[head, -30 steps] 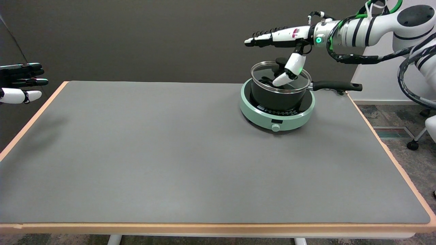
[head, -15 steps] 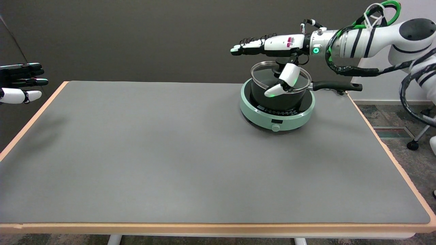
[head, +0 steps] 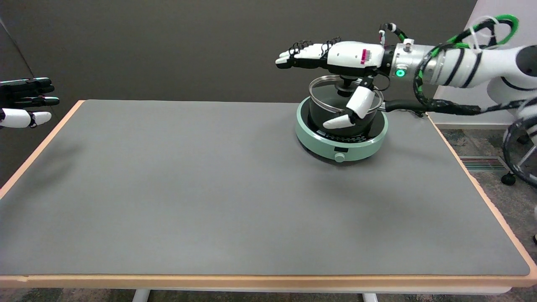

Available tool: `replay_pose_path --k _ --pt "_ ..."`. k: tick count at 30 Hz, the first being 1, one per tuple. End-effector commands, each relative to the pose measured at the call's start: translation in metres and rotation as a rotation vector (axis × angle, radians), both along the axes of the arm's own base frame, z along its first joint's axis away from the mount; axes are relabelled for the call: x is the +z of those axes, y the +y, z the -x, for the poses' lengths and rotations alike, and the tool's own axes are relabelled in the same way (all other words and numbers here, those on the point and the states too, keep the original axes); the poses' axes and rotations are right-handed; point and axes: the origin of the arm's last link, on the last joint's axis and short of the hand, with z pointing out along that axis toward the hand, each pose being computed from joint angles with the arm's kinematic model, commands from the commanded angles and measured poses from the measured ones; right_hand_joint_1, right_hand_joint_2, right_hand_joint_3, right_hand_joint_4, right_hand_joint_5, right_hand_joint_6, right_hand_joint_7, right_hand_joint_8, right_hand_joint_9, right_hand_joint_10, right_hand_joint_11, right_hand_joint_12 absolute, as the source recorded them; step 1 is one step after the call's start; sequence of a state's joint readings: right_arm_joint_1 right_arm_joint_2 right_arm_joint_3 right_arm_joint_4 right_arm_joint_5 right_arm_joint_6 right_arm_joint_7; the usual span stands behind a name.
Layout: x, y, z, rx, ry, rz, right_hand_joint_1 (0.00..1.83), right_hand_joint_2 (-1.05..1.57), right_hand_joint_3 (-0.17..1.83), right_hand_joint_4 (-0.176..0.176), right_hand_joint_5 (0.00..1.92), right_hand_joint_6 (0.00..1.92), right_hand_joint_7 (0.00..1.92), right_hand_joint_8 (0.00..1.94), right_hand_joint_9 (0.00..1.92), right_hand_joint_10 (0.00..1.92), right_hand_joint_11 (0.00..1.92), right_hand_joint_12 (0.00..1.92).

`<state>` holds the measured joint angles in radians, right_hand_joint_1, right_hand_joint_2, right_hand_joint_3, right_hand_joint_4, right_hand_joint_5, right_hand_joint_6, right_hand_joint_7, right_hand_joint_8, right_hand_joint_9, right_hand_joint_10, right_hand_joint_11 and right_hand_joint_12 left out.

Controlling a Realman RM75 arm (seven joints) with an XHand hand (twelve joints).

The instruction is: Place the pot lid onto the pot.

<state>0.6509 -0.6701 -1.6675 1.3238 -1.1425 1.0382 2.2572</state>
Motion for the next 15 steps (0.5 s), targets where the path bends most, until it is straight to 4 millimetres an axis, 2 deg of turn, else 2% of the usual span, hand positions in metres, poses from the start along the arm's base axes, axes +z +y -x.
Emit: replay_pose_path --k 1,5,7,8,11,15 --pt "0.028 0.082 -0.015 0.239 -0.095 0.171 0.82 0.36 0.91 -0.004 0.12 0.15 0.09 0.17 0.03 0.2 0.07 0.57" --pt "0.045 0.1 -0.007 0.26 -0.176 0.267 0.83 0.35 0.96 0.024 0.18 0.15 0.16 0.16 0.09 0.23 0.11 0.55" --pt "0.055 0.109 -0.004 0.285 -0.22 0.322 0.88 0.43 0.97 0.033 0.15 0.24 0.14 0.25 0.05 0.34 0.08 0.62" --pt "0.06 0.114 -0.002 0.291 -0.24 0.343 0.84 0.37 0.98 0.038 0.21 0.16 0.2 0.17 0.12 0.24 0.13 0.57" --pt "0.072 0.121 0.006 0.285 -0.315 0.377 0.85 0.37 1.01 0.06 0.24 0.15 0.24 0.16 0.17 0.23 0.16 0.56" --pt "0.082 0.122 0.02 0.254 -0.429 0.387 0.84 0.37 1.01 0.066 0.25 0.15 0.25 0.16 0.19 0.22 0.17 0.56"
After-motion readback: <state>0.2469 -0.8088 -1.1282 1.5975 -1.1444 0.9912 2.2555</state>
